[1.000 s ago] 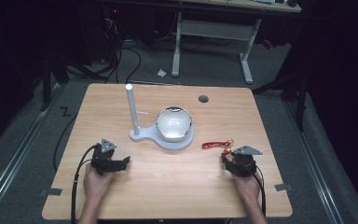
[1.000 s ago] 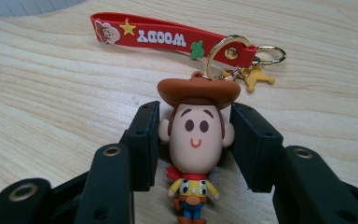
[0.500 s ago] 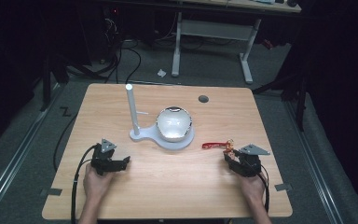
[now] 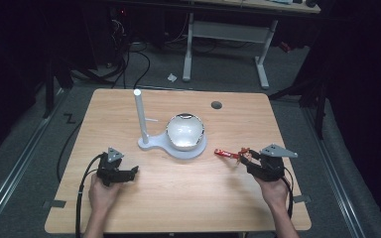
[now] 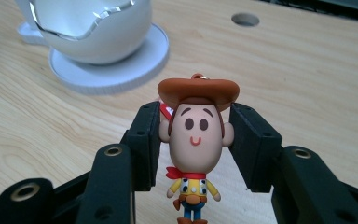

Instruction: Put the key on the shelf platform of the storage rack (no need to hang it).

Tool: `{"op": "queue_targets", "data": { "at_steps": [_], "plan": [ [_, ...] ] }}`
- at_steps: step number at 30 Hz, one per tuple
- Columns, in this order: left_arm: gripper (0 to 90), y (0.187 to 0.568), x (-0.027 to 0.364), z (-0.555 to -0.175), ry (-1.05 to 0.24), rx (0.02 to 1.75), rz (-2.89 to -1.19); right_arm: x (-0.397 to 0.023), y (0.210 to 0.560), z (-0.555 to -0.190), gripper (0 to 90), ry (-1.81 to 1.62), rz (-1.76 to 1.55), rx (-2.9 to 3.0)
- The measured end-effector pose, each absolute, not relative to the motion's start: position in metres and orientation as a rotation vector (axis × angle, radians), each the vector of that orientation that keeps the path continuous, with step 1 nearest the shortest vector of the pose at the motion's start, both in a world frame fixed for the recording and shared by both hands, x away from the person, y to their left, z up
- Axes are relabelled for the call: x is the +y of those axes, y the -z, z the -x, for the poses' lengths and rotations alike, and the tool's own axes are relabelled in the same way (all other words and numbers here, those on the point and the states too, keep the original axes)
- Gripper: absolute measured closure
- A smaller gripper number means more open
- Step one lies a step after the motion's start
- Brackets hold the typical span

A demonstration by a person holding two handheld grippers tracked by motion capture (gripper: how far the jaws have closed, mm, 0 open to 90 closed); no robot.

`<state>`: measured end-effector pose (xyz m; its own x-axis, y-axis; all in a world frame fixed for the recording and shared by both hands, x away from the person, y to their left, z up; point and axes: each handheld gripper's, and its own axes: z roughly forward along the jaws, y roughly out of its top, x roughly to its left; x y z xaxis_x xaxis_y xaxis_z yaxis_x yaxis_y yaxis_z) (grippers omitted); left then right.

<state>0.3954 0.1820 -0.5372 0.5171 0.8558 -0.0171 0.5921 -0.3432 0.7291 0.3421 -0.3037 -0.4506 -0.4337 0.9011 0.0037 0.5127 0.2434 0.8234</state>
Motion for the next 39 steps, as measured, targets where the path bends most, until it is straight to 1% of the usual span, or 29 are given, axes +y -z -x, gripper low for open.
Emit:
{"op": "queue_targets", "data": {
  "at_steps": [1,6,13,20,39],
  "plan": [
    [16.2,0.537,0.182,-0.395,-0.488,1.175,-2.066,-0.304,0.451,-0.342,55.7,-1.076,-1.287,2.044],
    [16.3,0.537,0.182,-0.395,-0.488,1.175,-2.066,-0.3,0.423,-0.34,55.7,-1.119,-1.214,2.045],
    [16.2,0.537,0.182,-0.395,-0.488,1.176,-2.066,-0.296,0.397,-0.338,55.7,-1.155,-1.143,2.041],
    [16.3,0.537,0.182,-0.395,-0.488,1.175,-2.066,-0.291,0.387,-0.336,55.8,-1.178,-1.112,2.053],
    [16.3,0.537,0.182,-0.395,-0.489,1.176,-2.066,-0.268,0.356,-0.347,55.8,-1.283,-0.996,2.103]
  ]
}}
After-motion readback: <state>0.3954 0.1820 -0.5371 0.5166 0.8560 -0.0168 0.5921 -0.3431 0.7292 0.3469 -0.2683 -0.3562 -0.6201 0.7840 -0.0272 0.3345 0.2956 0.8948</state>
